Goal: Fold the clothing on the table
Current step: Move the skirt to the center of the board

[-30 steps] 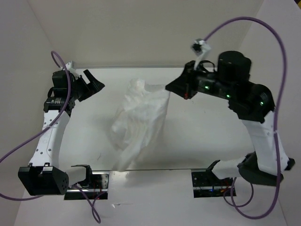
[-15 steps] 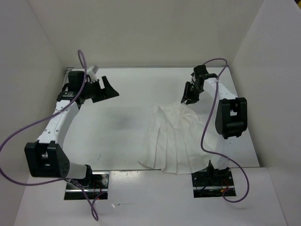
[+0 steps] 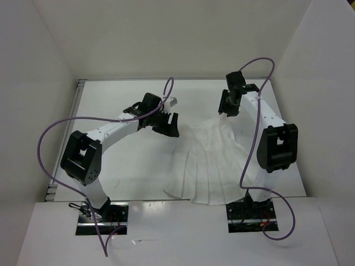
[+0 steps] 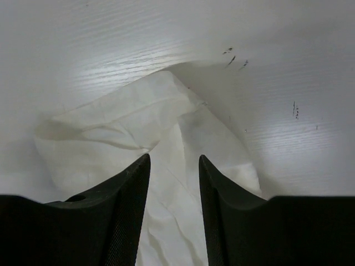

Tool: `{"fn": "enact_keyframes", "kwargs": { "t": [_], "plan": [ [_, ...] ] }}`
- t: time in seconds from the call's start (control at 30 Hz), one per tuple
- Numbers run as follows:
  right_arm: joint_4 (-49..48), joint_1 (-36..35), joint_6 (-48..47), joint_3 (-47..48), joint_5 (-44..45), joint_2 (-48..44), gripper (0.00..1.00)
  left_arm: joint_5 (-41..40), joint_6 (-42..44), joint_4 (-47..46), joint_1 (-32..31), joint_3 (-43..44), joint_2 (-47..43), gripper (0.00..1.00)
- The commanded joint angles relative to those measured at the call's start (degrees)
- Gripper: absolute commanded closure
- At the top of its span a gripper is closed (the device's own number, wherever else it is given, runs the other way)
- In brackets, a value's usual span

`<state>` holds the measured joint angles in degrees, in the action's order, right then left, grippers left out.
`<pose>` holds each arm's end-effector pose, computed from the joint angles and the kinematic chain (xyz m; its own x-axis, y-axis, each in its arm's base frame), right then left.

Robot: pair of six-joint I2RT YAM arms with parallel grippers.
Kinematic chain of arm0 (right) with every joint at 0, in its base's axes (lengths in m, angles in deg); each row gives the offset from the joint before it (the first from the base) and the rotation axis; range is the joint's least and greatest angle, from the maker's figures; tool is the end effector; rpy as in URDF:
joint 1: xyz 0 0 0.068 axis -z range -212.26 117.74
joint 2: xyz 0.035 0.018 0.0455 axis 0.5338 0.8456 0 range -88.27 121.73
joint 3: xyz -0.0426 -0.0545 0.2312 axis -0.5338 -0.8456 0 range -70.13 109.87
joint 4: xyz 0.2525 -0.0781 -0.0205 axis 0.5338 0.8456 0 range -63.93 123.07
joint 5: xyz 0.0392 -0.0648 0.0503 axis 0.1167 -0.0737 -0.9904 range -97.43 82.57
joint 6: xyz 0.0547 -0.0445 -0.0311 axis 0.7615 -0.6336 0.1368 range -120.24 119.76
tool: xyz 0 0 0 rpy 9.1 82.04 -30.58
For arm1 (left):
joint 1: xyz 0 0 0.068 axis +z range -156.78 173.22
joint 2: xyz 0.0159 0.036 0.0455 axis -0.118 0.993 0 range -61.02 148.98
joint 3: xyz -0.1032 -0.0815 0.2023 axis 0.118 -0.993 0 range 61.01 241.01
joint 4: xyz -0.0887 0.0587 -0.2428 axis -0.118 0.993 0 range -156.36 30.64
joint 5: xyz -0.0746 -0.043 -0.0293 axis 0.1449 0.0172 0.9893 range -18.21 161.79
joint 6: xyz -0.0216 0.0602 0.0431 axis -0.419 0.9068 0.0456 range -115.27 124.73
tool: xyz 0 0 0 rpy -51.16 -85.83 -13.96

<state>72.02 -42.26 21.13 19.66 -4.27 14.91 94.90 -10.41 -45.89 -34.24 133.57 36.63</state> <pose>0.3945 0.0659 0.2194 -0.8420 0.2209 -0.4921 0.1730 0.9747 0.1416 0.3392 -0.2053 0.1956 -0.7860 0.1378 -0.6027 0.4794 0.7514 -0.4534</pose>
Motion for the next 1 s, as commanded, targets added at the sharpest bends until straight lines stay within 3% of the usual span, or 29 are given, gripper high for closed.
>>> {"fn": "enact_keyframes", "kwargs": {
  "t": [0.0, 0.33, 0.43, 0.97],
  "plan": [
    [2.47, -0.02, 2.28, -3.39, 3.79, -2.72, 0.54, -7.20, 0.02, -5.97, -0.84, 5.92, 3.51, 0.20],
    [1.95, 0.59, 3.95, -6.91, 5.10, -4.74, 0.53, -10.97, -1.30, -9.83, -4.27, 12.79, 14.14, 0.22],
    [1.95, 1.12, 4.47, -6.92, 5.63, -4.74, 0.53, -12.65, -2.00, -10.36, -5.67, 13.31, 15.38, 0.32],
    [2.47, 2.70, 5.53, -8.58, 6.07, -6.85, 0.53, -13.89, -4.82, -8.69, -7.78, 15.78, 23.37, 0.58]
  ]
}}
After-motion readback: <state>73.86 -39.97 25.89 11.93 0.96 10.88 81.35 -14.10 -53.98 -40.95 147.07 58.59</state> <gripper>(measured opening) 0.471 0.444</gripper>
